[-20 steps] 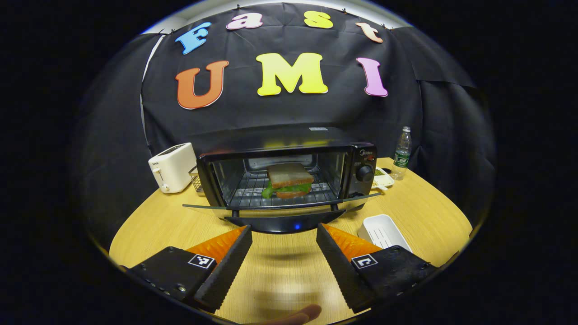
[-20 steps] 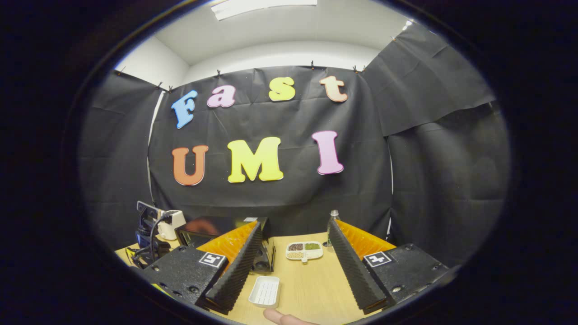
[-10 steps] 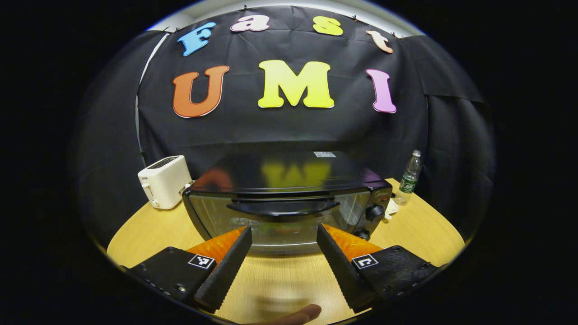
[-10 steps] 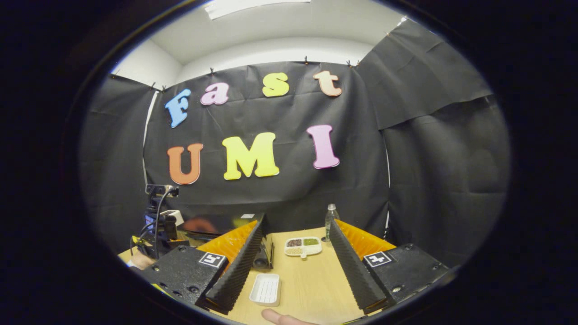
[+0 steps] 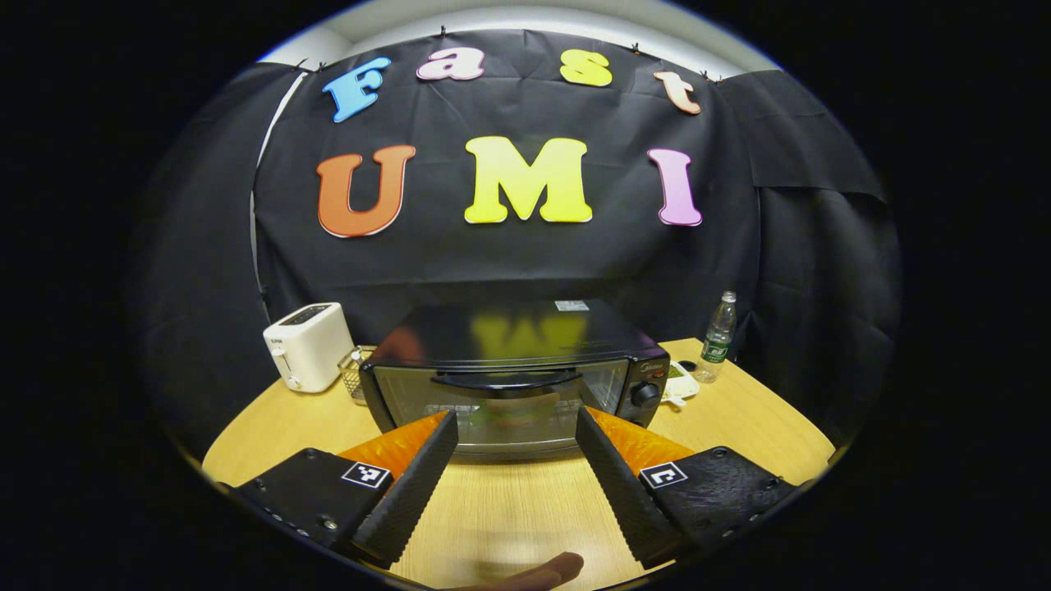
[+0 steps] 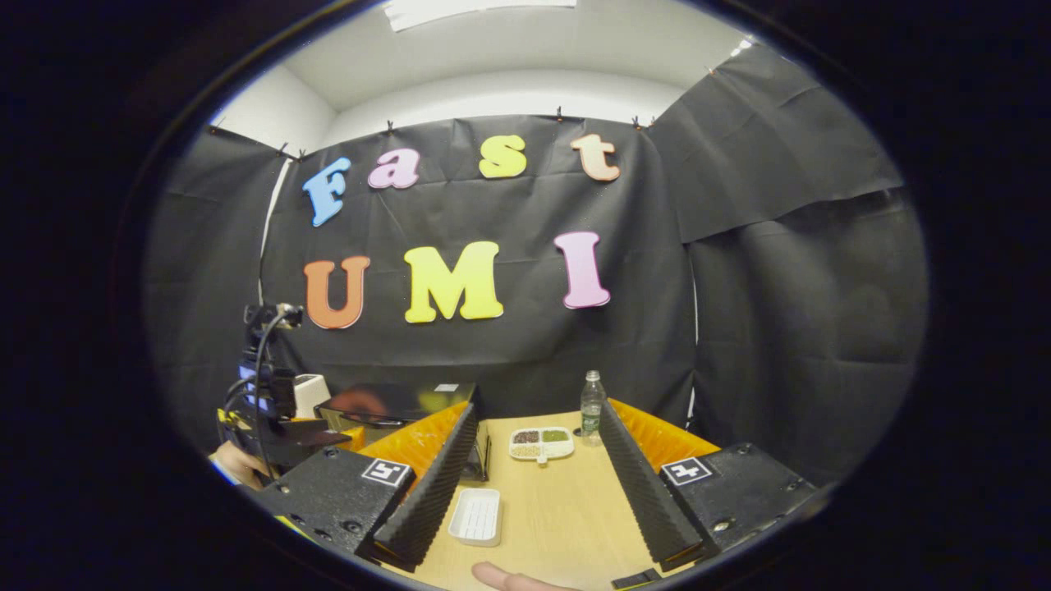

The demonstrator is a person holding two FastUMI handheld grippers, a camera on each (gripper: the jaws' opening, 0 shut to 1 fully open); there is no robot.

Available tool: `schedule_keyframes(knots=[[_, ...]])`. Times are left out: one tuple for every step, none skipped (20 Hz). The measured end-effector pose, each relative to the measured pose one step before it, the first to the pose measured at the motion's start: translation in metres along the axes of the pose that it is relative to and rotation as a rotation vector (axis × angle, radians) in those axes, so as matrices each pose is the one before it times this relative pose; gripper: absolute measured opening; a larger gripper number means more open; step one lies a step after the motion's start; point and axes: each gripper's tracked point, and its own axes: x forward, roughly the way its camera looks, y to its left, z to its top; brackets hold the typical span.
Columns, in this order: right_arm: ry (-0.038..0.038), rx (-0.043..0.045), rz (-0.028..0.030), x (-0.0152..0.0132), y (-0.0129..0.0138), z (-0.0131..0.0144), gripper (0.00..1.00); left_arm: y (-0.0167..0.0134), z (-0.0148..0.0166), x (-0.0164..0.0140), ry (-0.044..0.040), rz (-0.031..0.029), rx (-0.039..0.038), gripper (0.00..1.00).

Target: Open the electric oven with the left hand, put the food in, and close the electric oven.

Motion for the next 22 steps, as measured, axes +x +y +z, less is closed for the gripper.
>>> schedule_keyframes(knots=[[-0.00364, -0.00857, 0.00148, -0.00433, 0.00054, 0.00245, 0.96, 0.00148, 0.00777, -0.01411, -0.02044, 0.01130, 0.01150, 0.95], [-0.00178, -0.00624, 0.00041, -0.00433, 0.00024, 0.00266, 0.96, 0.00103, 0.00812, -0.01348, -0.01989, 0.01156, 0.01089, 0.95], [-0.00246, -0.00357, 0.00493, -0.00551, 0.00203, 0.00339, 0.96, -0.00014, 0.00741, -0.01348, -0.01904, 0.00862, 0.00708, 0.95], [-0.00553, -0.00171, 0.00543, -0.00431, 0.00100, 0.00417, 0.88, 0.00130, 0.00885, -0.01458, -0.01742, 0.00933, 0.00333, 0.95], [-0.00809, -0.00087, 0.00110, -0.00544, 0.00005, 0.00496, 0.88, 0.00310, 0.00769, -0.01443, -0.01630, 0.01128, -0.00347, 0.95], [-0.00620, -0.00280, -0.00056, -0.00474, -0.00090, 0.00303, 0.96, 0.00197, 0.00777, -0.01606, -0.01044, 0.01274, -0.01140, 0.95], [-0.00092, -0.00794, 0.00530, -0.00434, 0.00118, 0.00145, 0.96, 0.00254, 0.00721, -0.00928, -0.01158, 0.00726, -0.00900, 0.95], [0.00007, -0.00453, 0.00827, -0.00483, 0.00200, 0.00098, 0.96, 0.00142, 0.00948, -0.01350, -0.02255, 0.00612, -0.00771, 0.95], [0.00045, -0.00016, 0.00765, -0.00464, 0.00192, 0.00121, 0.88, 0.00106, 0.00969, -0.01394, -0.02418, 0.00281, -0.00304, 0.95], [-0.00304, 0.00104, 0.00773, -0.00347, 0.00136, 0.00172, 0.88, 0.00231, 0.01066, -0.01495, -0.02859, 0.00388, -0.00156, 0.95], [0.00144, -0.00080, 0.00129, -0.00332, 0.00044, -0.00038, 0.88, 0.00270, 0.00682, -0.01323, -0.02177, 0.00957, -0.00757, 0.94], [0.01015, 0.00325, 0.01047, -0.00325, 0.00131, -0.00197, 0.96, 0.00265, 0.01053, -0.01724, -0.03430, 0.00809, -0.00902, 0.95], [0.00938, 0.00831, 0.01152, -0.00370, 0.00400, -0.00242, 0.96, -0.00048, 0.01049, -0.01292, -0.03792, -0.00366, -0.00212, 0.95], [-0.00282, 0.00785, -0.00254, -0.00393, -0.00101, 0.00140, 0.96, 0.00020, 0.00661, -0.01408, -0.02296, -0.00301, 0.00397, 0.94], [-0.00823, 0.00050, -0.01291, -0.00293, -0.00545, 0.00189, 0.96, 0.00249, 0.00137, -0.01351, -0.01190, 0.00303, 0.00287, 0.94], [-0.00768, -0.00071, -0.02028, -0.00417, -0.00540, 0.00123, 0.96, 0.00249, 0.00012, -0.01146, -0.00103, 0.00198, -0.00079, 0.94], [-0.00903, -0.00050, -0.01923, -0.00271, -0.00339, 0.00074, 0.96, 0.00063, -0.00156, -0.00992, 0.00064, -0.00594, -0.00479, 0.94], [-0.00585, -0.00497, -0.01011, -0.00343, -0.00077, 0.00063, 0.96, 0.00025, -0.00170, -0.00919, 0.00261, -0.00337, -0.00983, 0.94], [-0.00226, -0.00893, -0.00576, -0.00265, 0.00108, -0.00130, 0.96, 0.00286, -0.00264, -0.00656, 0.00160, 0.00239, -0.01089, 0.94], [0.00008, -0.00674, -0.00608, -0.00218, 0.00044, 0.00018, 0.96, 0.00250, -0.00292, -0.00545, -0.00043, -0.00065, -0.01146, 0.94], [-0.00396, -0.00456, -0.00108, -0.00371, 0.00074, 0.00012, 0.88, 0.00121, -0.00366, -0.00337, -0.00198, -0.00291, -0.00999, 0.94], [0.00153, -0.00320, 0.00577, -0.00170, 0.00372, 0.00046, 0.96, 0.00175, -0.00329, -0.00289, 0.00262, -0.00313, -0.00774, 0.94]])
